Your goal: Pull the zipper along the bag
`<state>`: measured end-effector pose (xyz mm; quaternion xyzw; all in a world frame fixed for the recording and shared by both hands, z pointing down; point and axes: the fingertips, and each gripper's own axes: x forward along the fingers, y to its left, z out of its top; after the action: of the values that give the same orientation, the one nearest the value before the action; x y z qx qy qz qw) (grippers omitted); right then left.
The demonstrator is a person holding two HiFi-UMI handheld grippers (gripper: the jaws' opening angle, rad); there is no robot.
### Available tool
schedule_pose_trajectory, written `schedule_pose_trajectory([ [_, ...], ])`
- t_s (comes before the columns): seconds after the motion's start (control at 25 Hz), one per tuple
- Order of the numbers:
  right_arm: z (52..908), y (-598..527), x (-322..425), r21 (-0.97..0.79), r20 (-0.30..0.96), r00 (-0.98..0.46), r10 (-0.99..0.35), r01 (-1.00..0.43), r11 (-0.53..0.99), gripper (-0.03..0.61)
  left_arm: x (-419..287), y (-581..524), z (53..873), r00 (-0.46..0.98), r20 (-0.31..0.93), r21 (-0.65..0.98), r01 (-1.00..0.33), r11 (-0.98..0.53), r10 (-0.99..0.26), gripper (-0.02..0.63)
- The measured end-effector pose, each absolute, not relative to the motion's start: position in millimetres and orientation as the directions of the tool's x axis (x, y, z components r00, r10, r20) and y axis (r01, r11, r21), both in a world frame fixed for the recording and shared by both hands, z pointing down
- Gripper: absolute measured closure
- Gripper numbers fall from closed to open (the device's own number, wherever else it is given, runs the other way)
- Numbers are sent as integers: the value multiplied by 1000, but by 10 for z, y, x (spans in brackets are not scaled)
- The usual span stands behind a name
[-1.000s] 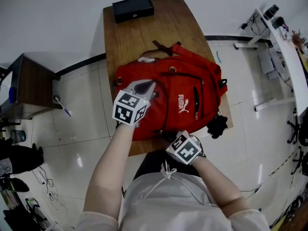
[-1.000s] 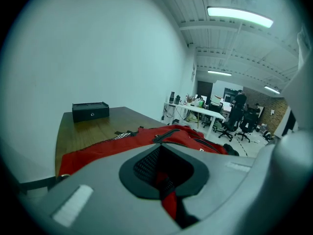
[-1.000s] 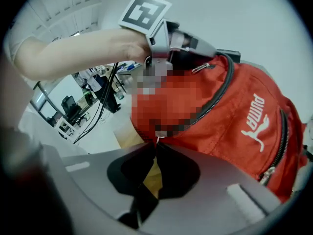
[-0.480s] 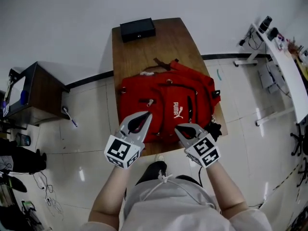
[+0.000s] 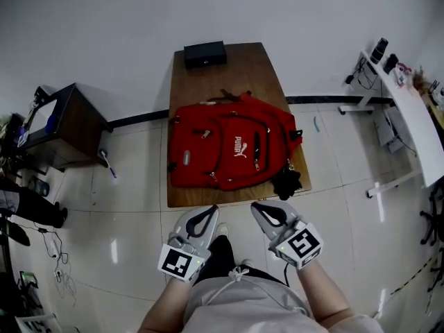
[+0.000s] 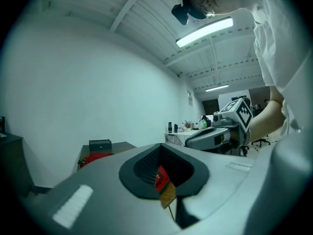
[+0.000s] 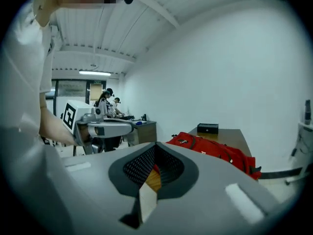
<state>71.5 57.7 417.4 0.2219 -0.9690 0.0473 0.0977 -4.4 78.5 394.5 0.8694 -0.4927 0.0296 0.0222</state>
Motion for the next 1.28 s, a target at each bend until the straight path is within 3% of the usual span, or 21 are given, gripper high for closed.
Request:
schedule_pose_trajectory([
  [0.48, 3983, 1571, 1202, 21, 132, -910, -393, -394, 919, 574, 619, 1702, 3807, 534, 51, -4, -845, -535, -844, 607],
  [1.28, 4070, 1613, 1330, 40, 173, -874, -453, -454, 890, 574, 687, 1774, 3812, 556, 72, 5, -830, -558, -828, 607],
])
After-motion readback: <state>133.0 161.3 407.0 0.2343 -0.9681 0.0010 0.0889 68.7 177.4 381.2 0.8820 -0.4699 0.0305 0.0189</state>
